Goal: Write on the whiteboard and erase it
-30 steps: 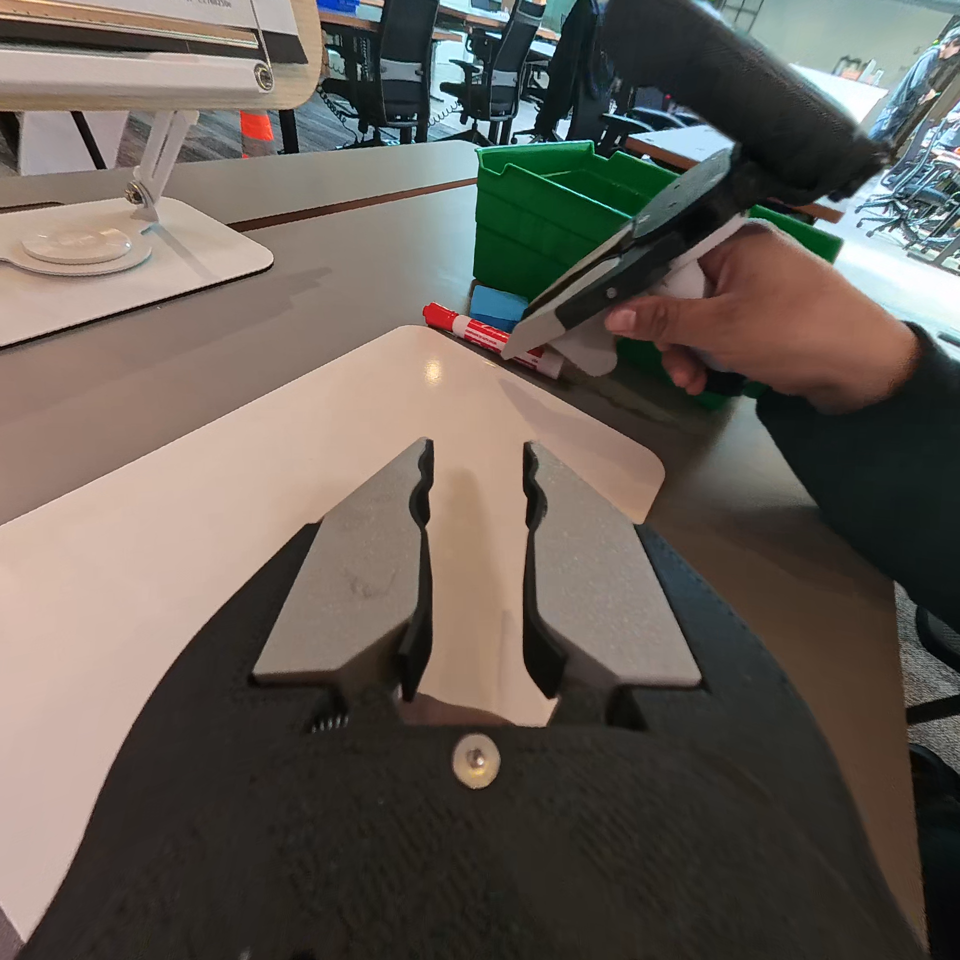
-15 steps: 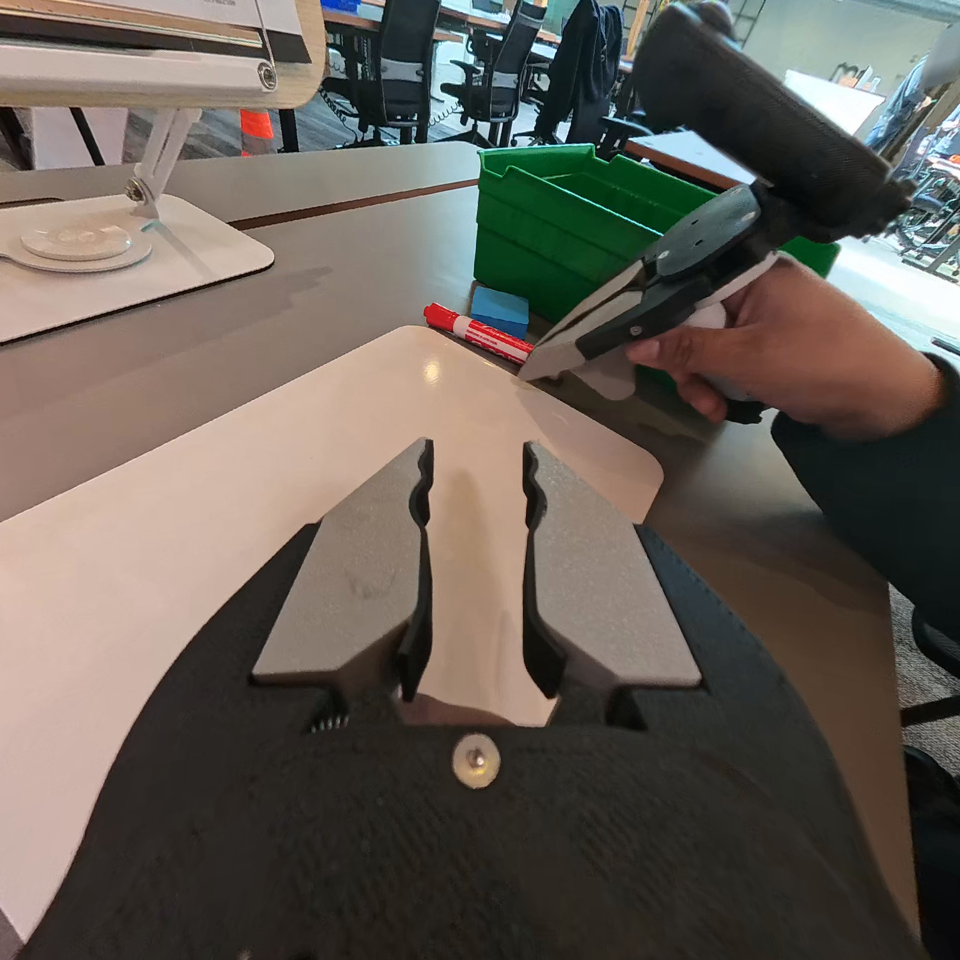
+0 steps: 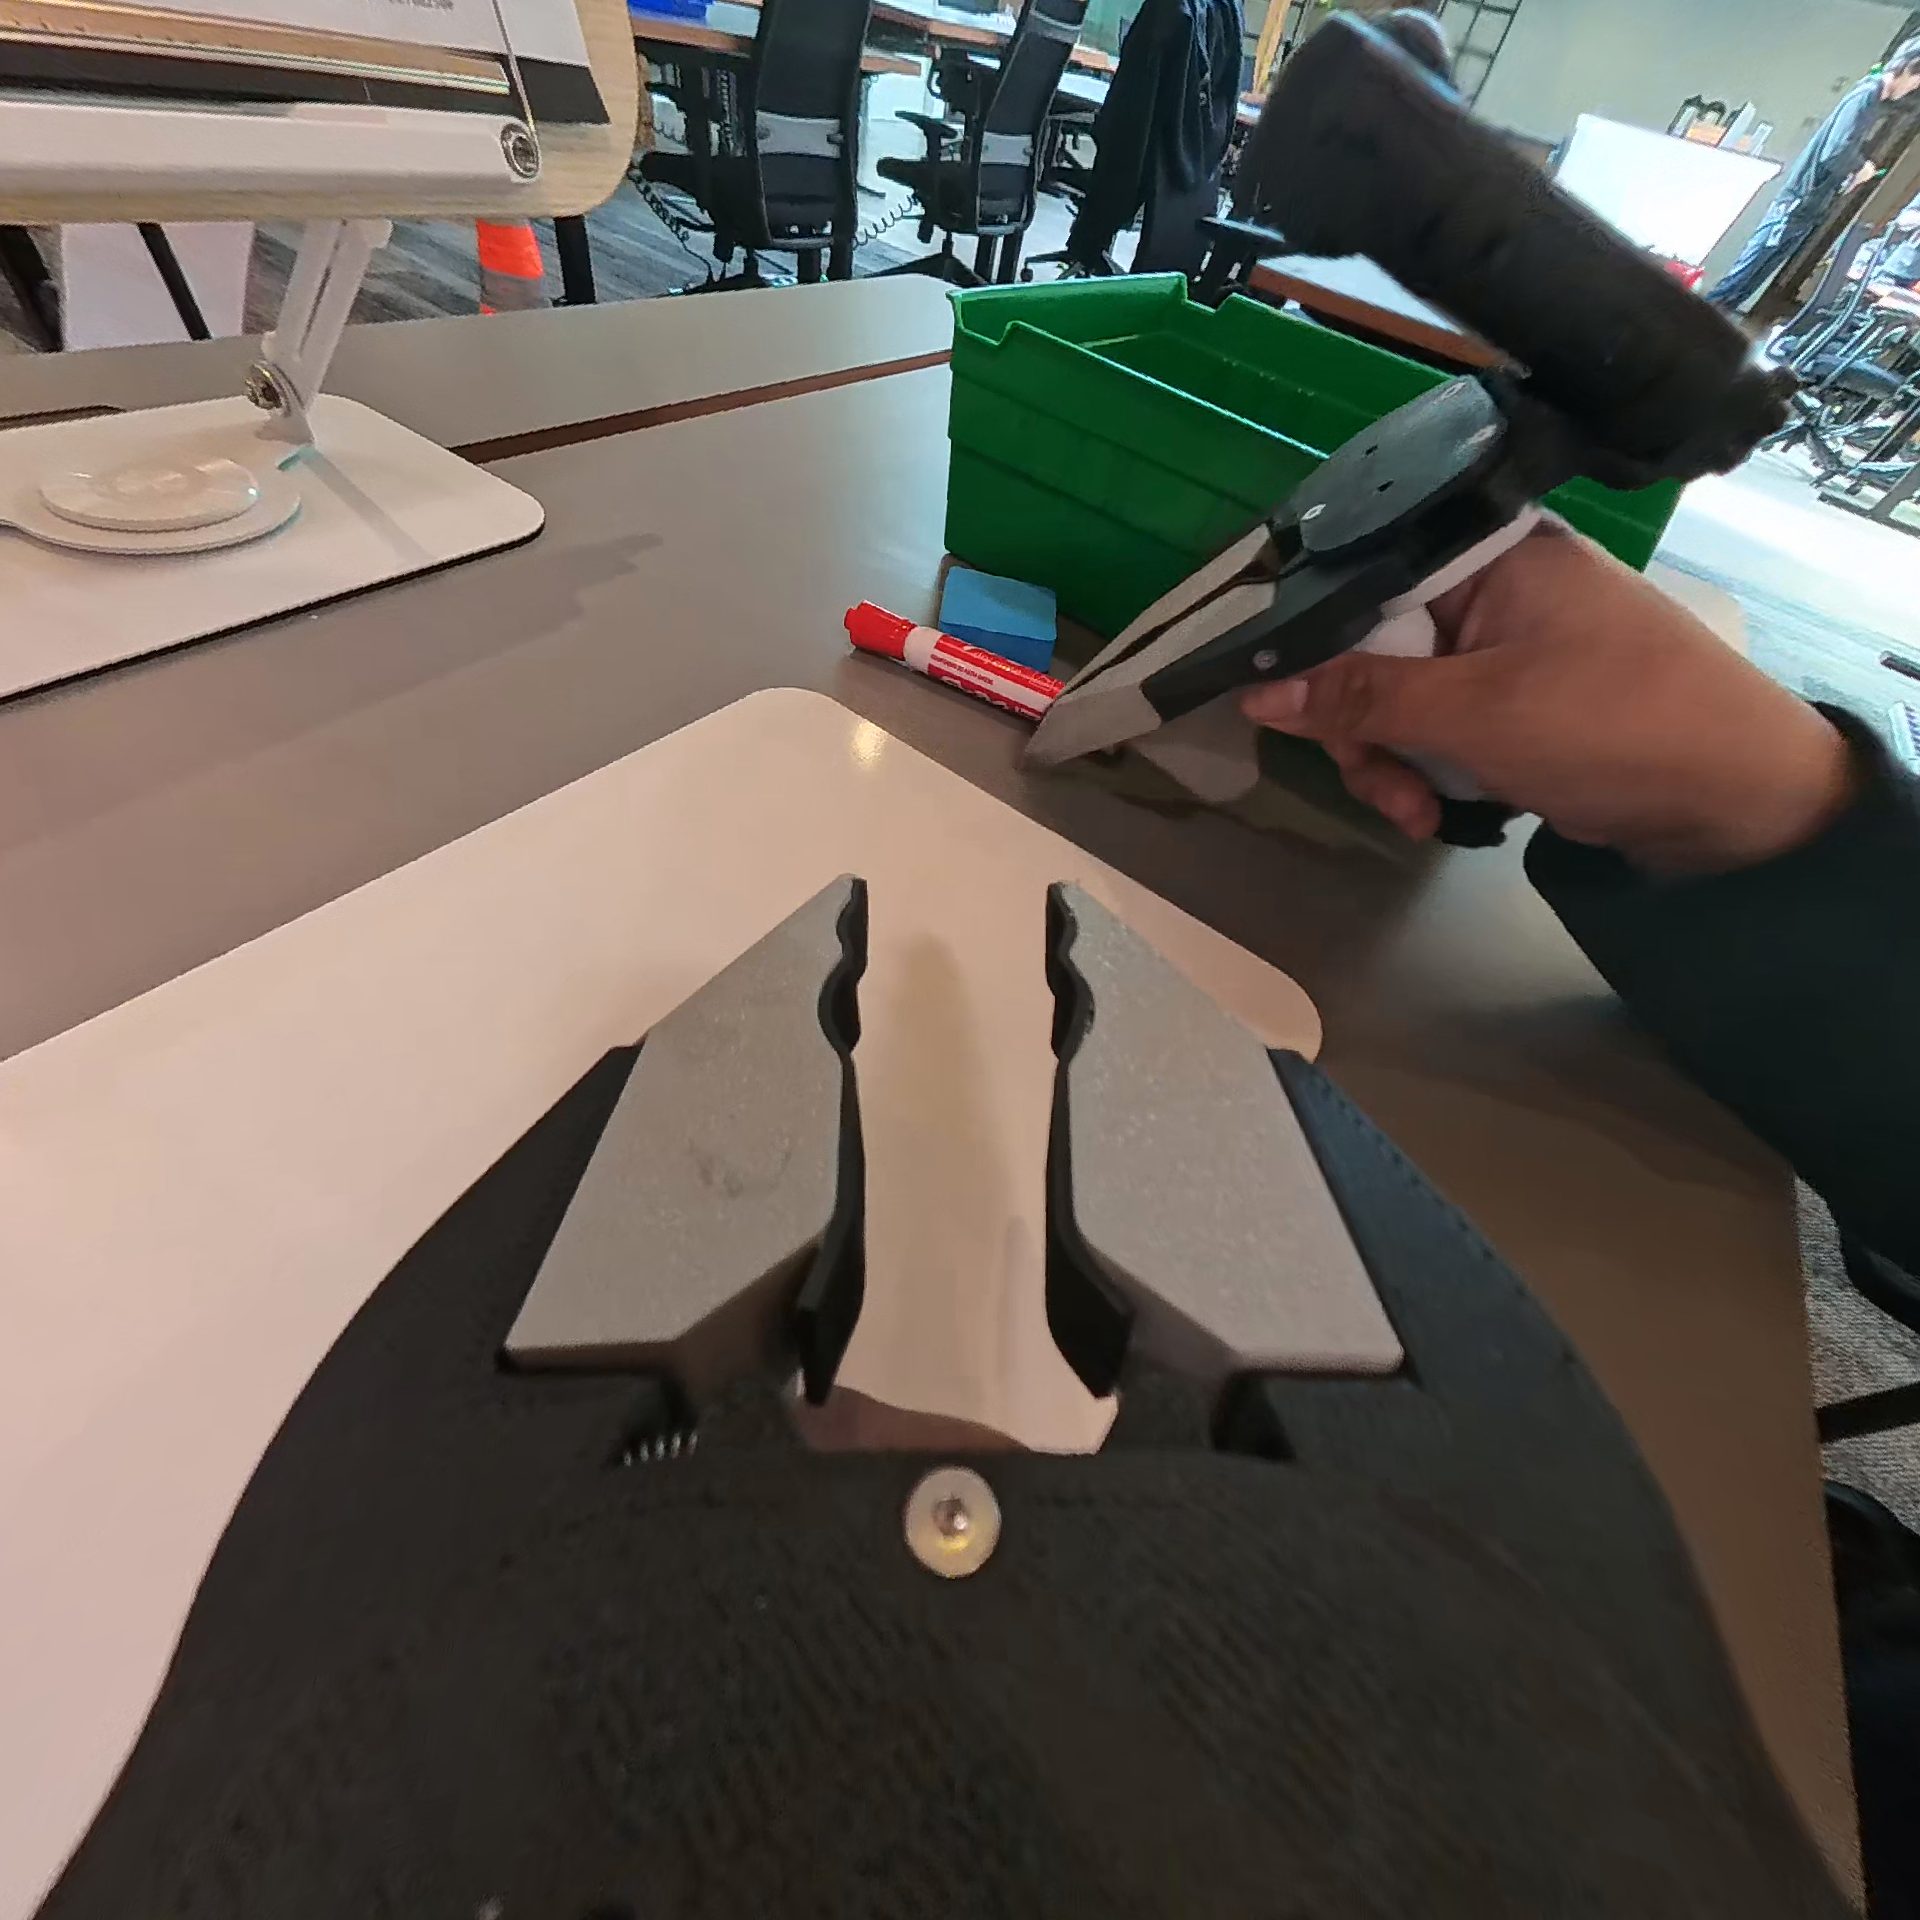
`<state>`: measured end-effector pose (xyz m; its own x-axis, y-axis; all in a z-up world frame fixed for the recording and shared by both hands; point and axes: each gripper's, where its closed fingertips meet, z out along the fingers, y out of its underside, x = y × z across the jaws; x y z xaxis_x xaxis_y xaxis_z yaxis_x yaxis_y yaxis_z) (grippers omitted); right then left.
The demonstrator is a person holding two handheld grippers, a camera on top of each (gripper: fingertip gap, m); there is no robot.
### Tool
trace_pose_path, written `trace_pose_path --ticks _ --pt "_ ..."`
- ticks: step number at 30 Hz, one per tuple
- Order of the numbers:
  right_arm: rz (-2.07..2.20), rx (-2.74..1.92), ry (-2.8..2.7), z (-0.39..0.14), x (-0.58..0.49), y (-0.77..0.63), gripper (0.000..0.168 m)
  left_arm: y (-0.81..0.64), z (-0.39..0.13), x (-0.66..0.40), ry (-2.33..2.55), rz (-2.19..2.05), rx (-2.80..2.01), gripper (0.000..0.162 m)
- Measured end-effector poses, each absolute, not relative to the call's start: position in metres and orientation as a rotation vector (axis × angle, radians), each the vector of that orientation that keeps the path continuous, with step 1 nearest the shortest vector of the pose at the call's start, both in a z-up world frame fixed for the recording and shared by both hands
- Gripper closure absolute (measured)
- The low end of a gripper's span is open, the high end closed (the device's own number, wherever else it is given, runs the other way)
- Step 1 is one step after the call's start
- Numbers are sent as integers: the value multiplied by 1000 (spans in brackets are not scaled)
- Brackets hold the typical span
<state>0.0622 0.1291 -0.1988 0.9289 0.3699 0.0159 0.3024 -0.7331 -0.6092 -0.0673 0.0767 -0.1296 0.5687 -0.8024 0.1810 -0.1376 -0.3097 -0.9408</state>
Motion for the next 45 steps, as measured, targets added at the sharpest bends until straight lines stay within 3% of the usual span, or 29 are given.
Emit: trace_pose_path --ticks 2,5,9,17,21,25,28,30,35,39,43,45 --pt "298 -2409 -511 -193 41 124 168 77 -131 -67 775 -819 -1791 130" --pt "184 -2319 -555 -186 40 132 167 76 -133 -66 783 -819 -1799 130" --pt "279 -2149 -601 -171 14 137 153 73 -127 -65 797 -814 -1775 128" --pt "311 -1902 -675 -140 -12 129 148 48 -91 -61 858 -866 -1629 107" --pt "270 -1829 -701 -130 -10 122 148 6 -33 -88 862 -871 -1545 89" --pt "393 -1790 -681 -118 -20 112 141 0 38 -172 727 -577 -1527 103" --pt "396 -1766 -711 -114 -27 105 141 30 52 -261 562 -302 -1650 105" --pt "387 -1748 -738 -113 -32 101 141 57 24 -308 515 -189 -1831 109" --pt "370 -1733 -797 -115 -42 94 141 96 -106 -364 527 -92 -2382 95" --pt "371 -1726 -808 -115 -44 91 141 101 -162 -359 594 -119 -2579 95" --pt "381 -1730 -807 -115 -44 91 141 103 -197 -359 682 -34 -2704 105" --pt "384 -1732 -812 -115 -44 90 141 104 -200 -351 722 -110 -2700 134"
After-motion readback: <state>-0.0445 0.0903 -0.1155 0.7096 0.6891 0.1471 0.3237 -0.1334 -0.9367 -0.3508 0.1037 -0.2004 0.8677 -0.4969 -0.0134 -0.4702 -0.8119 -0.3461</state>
